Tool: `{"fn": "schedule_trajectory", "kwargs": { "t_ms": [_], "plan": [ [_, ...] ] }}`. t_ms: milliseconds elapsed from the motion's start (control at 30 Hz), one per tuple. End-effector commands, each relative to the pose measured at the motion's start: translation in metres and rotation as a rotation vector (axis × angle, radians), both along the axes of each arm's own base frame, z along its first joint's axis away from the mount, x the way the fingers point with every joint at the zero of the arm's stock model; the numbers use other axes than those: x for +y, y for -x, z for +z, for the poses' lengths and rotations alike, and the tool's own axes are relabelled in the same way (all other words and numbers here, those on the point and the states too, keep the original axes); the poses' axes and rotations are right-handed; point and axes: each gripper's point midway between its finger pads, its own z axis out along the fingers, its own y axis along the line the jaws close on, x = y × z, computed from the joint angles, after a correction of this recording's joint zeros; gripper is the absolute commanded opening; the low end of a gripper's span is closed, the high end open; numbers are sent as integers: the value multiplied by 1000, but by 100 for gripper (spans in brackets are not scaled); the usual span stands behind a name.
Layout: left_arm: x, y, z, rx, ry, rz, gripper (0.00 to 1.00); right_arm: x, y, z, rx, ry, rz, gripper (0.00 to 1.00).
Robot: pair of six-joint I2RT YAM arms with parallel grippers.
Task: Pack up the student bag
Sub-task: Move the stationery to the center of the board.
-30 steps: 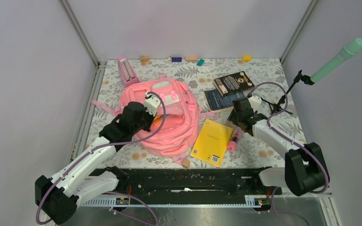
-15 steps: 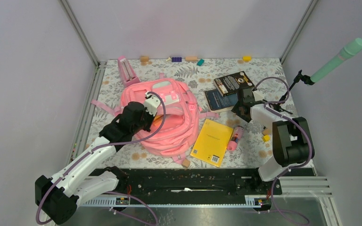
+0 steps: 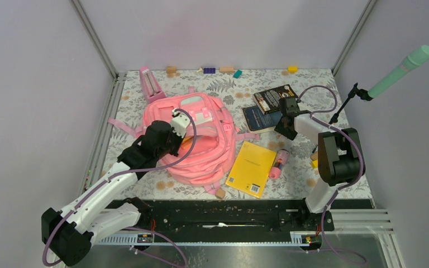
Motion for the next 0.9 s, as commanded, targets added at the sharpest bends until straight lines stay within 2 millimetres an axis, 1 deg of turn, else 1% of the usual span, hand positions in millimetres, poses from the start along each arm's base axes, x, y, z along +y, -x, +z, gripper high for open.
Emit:
{"fn": "schedule_trajectory", "kwargs": {
  "t_ms": [0,100,167,300,433,467,500,533,567,600,700,867],
  "plan": [
    [-5,-10,44,-110,86,21,0,2,-1,3,68,5,51,50],
    [-4,-10,45,-113,84,25,0,3,5,4,82,-7,51,56],
    [-4,-10,44,-112,82,26,0,1,8,8,56,-4,50,57],
    [-5,-10,43,-107,83,19,0,-5,7,13,47,-10,53,63],
    [-4,-10,44,-110,84,23,0,-6,9,10,108,-52,56,61],
    [-4,-10,45,-112,83,26,0,-6,10,11,108,-52,54,69],
    [-3,-10,45,-114,85,27,0,-6,11,11,108,-52,49,89],
    [-3,-10,46,-116,86,27,0,-6,11,11,106,-52,43,98],
    [-3,-9,46,-116,87,25,0,-6,11,11,107,-54,41,100],
    [-4,-9,47,-116,89,24,0,-6,11,10,107,-55,39,100],
    [-5,-9,47,-114,95,18,0,-6,11,9,110,-54,35,95],
    [-5,-8,47,-112,96,17,0,-2,7,3,122,-77,17,72]
  ]
}}
